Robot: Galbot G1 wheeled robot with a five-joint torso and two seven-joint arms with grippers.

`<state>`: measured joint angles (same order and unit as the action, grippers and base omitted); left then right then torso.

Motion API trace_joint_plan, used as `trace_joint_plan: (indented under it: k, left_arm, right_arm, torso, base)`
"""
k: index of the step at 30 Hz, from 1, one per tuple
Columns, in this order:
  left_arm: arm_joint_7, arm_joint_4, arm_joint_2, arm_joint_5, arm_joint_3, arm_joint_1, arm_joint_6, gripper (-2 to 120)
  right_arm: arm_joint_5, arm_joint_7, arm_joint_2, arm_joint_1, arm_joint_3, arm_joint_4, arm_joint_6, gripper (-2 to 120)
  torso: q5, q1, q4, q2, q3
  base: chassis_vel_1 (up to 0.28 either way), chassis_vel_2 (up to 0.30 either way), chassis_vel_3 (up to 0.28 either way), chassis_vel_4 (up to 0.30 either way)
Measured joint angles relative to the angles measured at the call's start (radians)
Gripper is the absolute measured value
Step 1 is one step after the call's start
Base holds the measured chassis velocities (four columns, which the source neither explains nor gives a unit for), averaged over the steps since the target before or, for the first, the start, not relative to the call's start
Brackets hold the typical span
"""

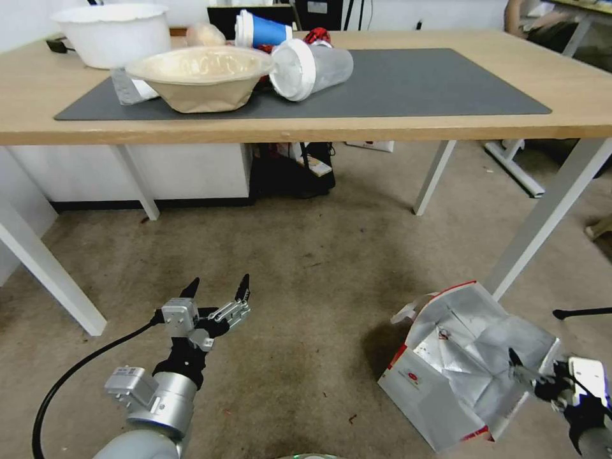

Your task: Pick up the food delivery bag from the floor and place it on the table.

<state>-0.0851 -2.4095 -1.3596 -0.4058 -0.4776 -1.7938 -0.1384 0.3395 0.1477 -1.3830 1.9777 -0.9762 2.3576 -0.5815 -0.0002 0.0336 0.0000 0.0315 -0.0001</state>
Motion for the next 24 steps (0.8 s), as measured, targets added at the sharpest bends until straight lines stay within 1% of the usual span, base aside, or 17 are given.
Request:
trace_joint_plan:
  k: [1, 4, 5, 9, 11, 13, 14, 17, 20, 24]
  left_arm:
    - [0.0, 0.004, 0.003, -0.003, 0.0, 0.003, 0.001, 100]
    - [-0.001, 0.006, 0.005, -0.004, 0.0, 0.004, 0.002, 100]
    - [-0.002, 0.012, 0.01, -0.008, 0.0, 0.01, 0.003, 100]
    - [-0.003, 0.019, 0.014, -0.012, 0.0, 0.015, 0.004, 100]
    - [-0.004, 0.023, 0.017, -0.016, -0.001, 0.019, 0.004, 100]
    - [-0.004, 0.024, 0.017, -0.016, -0.001, 0.019, 0.004, 100]
    - [-0.005, 0.025, 0.018, -0.018, -0.001, 0.022, 0.004, 100]
    - [-0.009, 0.026, 0.018, -0.019, -0.001, 0.025, 0.004, 100]
    - [-0.01, 0.029, 0.018, -0.019, -0.003, 0.024, 0.004, 100]
    - [-0.01, 0.034, 0.017, -0.016, -0.004, 0.023, 0.01, 100]
  right_arm:
    - [0.0, 0.012, -0.009, -0.004, 0.011, 0.002, -0.024, 100]
    - [-0.002, 0.019, -0.016, -0.007, 0.018, 0.003, -0.041, 100]
    - [-0.006, 0.042, -0.032, -0.021, 0.036, -0.007, -0.076, 100]
    - [0.006, 0.061, -0.034, -0.031, 0.045, -0.025, -0.098, 100]
    - [0.046, 0.082, -0.034, -0.04, 0.052, -0.039, -0.122, 100]
    - [0.054, 0.084, -0.033, -0.04, 0.053, -0.043, -0.123, 100]
    - [0.081, 0.084, -0.032, -0.042, 0.055, -0.05, -0.13, 100]
    - [0.091, 0.083, -0.028, -0.044, 0.056, -0.06, -0.126, 100]
    - [0.089, 0.076, -0.002, -0.05, 0.042, -0.089, -0.08, 100]
    - [0.096, 0.075, 0.016, -0.08, 0.037, -0.122, -0.061, 100]
  torso:
    - [0.0, 0.0, 0.0, 0.0, 0.0]
    - [0.0, 0.0, 0.0, 0.0, 0.0]
    - [0.0, 0.0, 0.0001, 0.001, 0.0]
    - [0.0001, 0.0, 0.0, 0.001, 0.0]
    - [0.0001, 0.0, 0.0001, 0.001, 0.0]
    - [0.0001, 0.0, 0.0001, 0.001, 0.0]
    - [0.0001, 0.0, 0.0, 0.001, 0.0]
    - [0.0001, 0.0, 0.0, 0.001, 0.0]
    - [0.0001, 0.0, 0.0, 0.001, 0.0]
    - [0.0002, 0.0, 0.0, 0.001, 0.0]
  base:
    - [0.0, 0.0, 0.0, 0.0]
    - [0.0, 0.0, 0.0, 0.0]
    - [0.0, 0.0, 0.0, 0.0]
    - [0.0, 0.0, 0.0, 0.0]
    - [0.0, 0.0, 0.0, 0.0]
    - [0.0, 0.0, 0.0, 0.0]
    - [0.0, 0.0, 0.0, 0.0]
    - [0.0, 0.0, 0.0, 0.0]
    - [0.0, 0.0, 0.0, 0.0]
    - [0.0, 0.0, 0.0, 0.0]
